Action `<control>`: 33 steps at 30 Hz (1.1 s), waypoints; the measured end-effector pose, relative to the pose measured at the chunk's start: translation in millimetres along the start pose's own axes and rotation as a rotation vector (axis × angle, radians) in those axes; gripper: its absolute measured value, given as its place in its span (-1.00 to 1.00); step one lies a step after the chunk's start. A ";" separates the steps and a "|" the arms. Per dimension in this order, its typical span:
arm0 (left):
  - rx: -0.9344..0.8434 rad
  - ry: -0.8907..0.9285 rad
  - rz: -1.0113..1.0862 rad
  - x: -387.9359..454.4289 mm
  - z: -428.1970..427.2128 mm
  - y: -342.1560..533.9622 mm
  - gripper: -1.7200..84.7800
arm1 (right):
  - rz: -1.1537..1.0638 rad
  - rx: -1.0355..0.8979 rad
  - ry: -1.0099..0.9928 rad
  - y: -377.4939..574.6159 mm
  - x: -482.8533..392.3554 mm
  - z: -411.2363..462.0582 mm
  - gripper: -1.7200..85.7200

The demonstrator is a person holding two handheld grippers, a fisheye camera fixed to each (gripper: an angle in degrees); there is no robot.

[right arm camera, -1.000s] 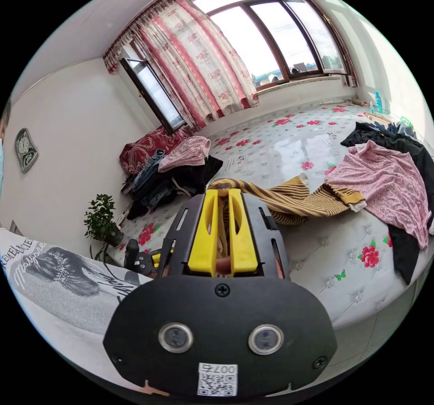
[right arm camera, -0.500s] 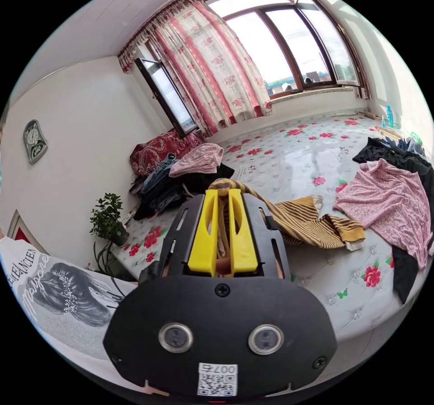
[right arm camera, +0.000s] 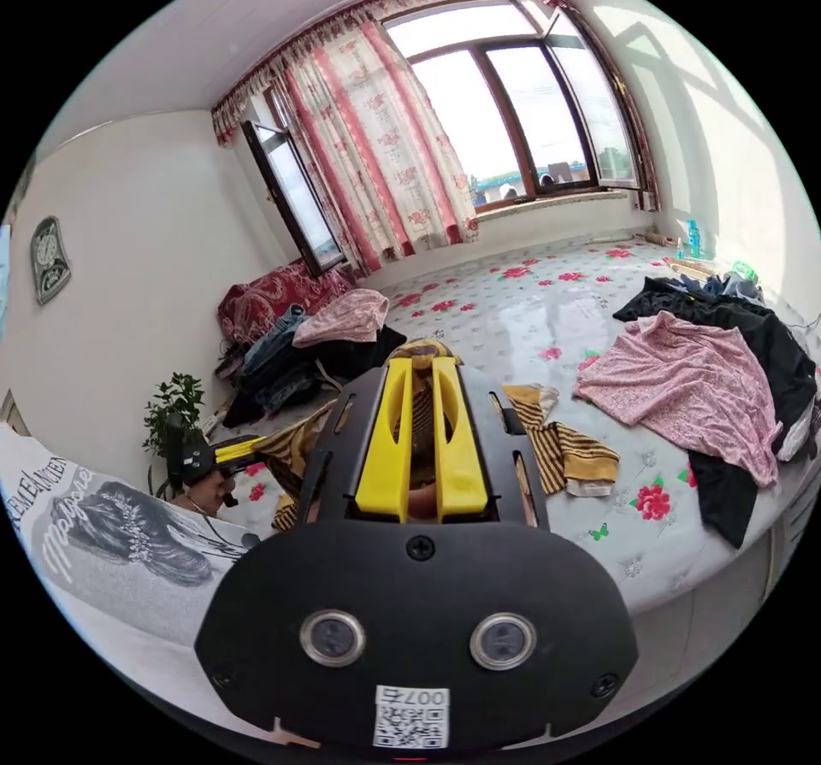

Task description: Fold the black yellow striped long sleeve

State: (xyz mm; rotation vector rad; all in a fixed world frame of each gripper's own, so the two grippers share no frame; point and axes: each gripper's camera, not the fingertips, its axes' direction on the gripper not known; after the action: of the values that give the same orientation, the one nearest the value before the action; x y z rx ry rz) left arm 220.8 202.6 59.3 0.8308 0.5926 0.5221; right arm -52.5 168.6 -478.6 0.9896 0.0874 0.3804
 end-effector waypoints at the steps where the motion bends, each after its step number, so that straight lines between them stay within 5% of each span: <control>1: 0.092 0.024 -0.033 -17.4 -40.3 -8.3 -0.97 | -0.007 0.068 -0.051 -0.1 -4.0 -22.2 -0.89; 4: 0.345 0.061 -0.064 -38.1 -137.5 -30.1 -0.97 | -0.139 0.239 -0.066 -6.8 -38.3 -71.4 -0.89; 8: 0.610 -0.117 0.045 -18.2 -238.9 -60.2 -0.97 | -0.381 0.492 0.003 -22.1 -91.8 -123.2 -0.89; 12: 0.665 -0.188 0.098 -26.8 -268.1 -97.9 -0.97 | -0.494 0.533 0.096 -53.2 -111.1 -114.5 -0.90; 18: 0.403 -0.119 -0.089 -134.5 -149.1 -205.4 -0.88 | -0.436 0.289 0.147 -137.3 -71.4 35.0 -0.88; 21: 0.075 -0.059 -0.360 -217.0 -35.2 -219.2 -0.76 | -0.292 0.073 0.146 -144.2 -23.2 130.4 -0.85; 26: -0.096 -0.290 -0.556 -253.5 35.4 -92.1 -0.82 | -0.148 -0.174 0.254 -17.2 81.7 205.6 -0.81; 29: -0.331 -0.240 -0.608 -245.9 86.0 -4.4 -0.82 | 0.023 -0.517 0.346 87.0 157.6 250.4 -0.79; 33: -0.546 -0.165 -0.664 -220.2 126.1 69.3 -0.81 | 0.148 -0.649 0.401 166.6 206.5 267.6 -0.79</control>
State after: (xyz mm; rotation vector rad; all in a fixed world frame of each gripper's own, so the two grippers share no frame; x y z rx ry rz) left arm 132.5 36.3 243.0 0.1286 0.5017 -0.0070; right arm 159.2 109.2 -172.6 0.2692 0.2376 0.6881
